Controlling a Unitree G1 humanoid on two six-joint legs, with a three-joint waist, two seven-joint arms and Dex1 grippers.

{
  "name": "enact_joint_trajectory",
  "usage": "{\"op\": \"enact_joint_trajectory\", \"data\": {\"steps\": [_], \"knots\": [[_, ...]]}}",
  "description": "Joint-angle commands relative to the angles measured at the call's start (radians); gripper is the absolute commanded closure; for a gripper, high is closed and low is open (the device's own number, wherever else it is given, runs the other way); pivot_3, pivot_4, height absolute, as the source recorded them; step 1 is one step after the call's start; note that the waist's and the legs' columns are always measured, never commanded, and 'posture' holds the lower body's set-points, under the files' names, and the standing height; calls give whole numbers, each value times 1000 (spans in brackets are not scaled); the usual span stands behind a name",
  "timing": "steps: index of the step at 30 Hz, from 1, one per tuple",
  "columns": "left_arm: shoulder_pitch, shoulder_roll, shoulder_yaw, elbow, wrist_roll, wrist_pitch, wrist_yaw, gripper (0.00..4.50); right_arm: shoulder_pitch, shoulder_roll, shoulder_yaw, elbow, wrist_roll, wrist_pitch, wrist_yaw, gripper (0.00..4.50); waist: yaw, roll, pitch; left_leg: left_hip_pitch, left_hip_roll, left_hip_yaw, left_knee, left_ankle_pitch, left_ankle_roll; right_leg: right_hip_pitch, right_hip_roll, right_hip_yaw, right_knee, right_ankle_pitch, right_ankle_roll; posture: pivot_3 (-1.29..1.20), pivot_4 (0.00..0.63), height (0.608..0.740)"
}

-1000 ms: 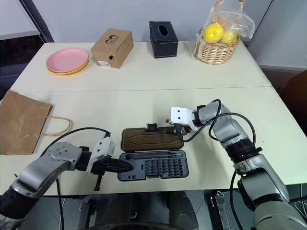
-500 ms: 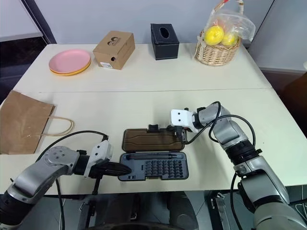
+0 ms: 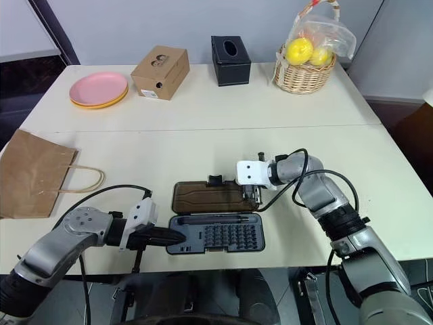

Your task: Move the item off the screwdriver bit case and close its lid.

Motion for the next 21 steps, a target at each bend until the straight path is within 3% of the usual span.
{"op": "enact_joint_trajectory", "data": {"steps": [1, 6, 21], "knots": [[20, 0, -31, 45, 47, 16, 17, 4500, 33, -28, -74, -160, -21, 83, -67, 4477, 1, 0, 0, 0, 0, 0, 0, 0, 0, 0, 0, 0, 0, 0, 0, 0, 150, 740], [16, -8, -36, 51, 49, 14, 17, 4500, 118, -47, -119, -362, -33, 171, -113, 4477, 3, 0, 0, -1, 0, 0, 0, 0, 0, -1, 0, 0, 0, 0, 0, 0, 150, 740], [26, -26, -20, 55, 35, 12, 37, 4500, 368, -109, -252, -696, -99, 130, -279, 4477, 6, 2, 1, -3, 0, 0, 0, 0, 0, -1, -1, 0, -5, 0, 1, 0, 150, 740]]}}
